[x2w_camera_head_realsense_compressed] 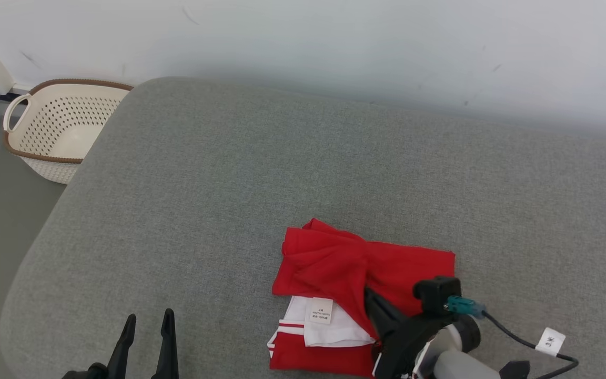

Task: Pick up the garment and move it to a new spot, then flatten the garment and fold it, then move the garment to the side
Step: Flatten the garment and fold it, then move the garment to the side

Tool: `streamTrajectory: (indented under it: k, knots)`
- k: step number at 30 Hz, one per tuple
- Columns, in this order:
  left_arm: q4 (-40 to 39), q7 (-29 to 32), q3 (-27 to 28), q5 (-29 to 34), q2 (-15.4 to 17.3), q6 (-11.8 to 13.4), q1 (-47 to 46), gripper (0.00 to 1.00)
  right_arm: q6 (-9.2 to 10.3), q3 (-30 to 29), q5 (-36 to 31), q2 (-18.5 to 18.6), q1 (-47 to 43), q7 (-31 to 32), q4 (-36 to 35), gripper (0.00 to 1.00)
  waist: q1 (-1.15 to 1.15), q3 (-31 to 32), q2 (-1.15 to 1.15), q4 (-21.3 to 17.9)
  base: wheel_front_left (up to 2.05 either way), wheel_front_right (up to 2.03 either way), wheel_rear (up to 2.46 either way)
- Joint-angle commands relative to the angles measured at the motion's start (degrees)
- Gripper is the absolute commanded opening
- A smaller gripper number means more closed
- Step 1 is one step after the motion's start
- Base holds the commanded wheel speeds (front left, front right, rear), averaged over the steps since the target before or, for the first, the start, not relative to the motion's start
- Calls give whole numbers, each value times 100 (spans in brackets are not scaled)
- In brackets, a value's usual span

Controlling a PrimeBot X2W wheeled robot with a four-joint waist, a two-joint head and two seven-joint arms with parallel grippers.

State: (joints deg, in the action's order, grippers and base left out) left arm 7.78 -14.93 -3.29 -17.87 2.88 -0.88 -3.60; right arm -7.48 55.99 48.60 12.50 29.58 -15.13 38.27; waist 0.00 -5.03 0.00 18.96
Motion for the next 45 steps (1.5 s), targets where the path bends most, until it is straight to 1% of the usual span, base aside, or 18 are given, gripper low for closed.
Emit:
streamTrajectory:
  k: [1,11,14,18,22,23,24,25,26,28,29,33,36,40,45]
  knots:
    - [0,-21,-2,-15,5,23,-21,100,-2,87,73,-33,-74,-8,-70,0,0,2,0,13,0,0,0]
    - [20,-21,-3,-61,4,38,-26,100,-2,1100,709,-17,-154,-8,-504,0,0,28,0,106,0,0,0]
    - [22,-21,15,-64,5,36,3,100,-2,1268,900,10,-92,-8,-600,0,0,49,0,125,0,0,0]
    - [28,-21,56,-56,5,23,38,100,-2,1319,1029,89,6,-8,-668,0,0,86,0,118,0,0,0]
    - [-16,-21,113,-34,5,46,105,100,-2,1021,969,227,25,-9,-721,0,0,136,0,59,0,0,0]
    - [-16,-21,113,-34,5,46,105,100,-2,1021,969,227,25,-9,-721,0,0,136,0,59,0,0,0]
    - [-43,-21,132,-10,4,53,128,100,-2,762,871,307,3,-9,-749,21,0,163,0,13,0,0,0]
    - [-43,-21,132,-10,4,53,128,100,-2,762,871,307,3,-9,-749,21,0,163,0,13,0,0,0]
    - [-54,-21,145,-1,4,62,142,100,-2,620,810,348,-22,-9,-762,43,0,178,0,-14,0,0,0]
    - [-66,-20,172,38,5,64,156,100,-2,307,666,451,-99,-9,-742,97,0,216,0,-73,0,0,0]
    - [-69,-21,185,58,5,58,166,100,-2,150,581,501,-125,-9,-741,100,0,236,0,-103,0,0,0]
    - [-75,-21,229,128,5,39,240,100,-2,-518,331,678,-324,-9,-683,100,0,330,0,-229,0,0,0]
    - [-80,-21,268,193,5,52,259,100,-2,-844,216,787,-502,-8,-546,100,0,397,0,-320,0,0,0]
    - [-119,-21,306,214,4,75,303,100,-2,-1069,200,876,-620,-9,-382,100,0,451,0,-421,0,0,0]
    - [-153,-21,297,200,5,76,340,100,-2,-1161,208,849,-725,87,-251,100,0,454,0,-492,0,0,0]
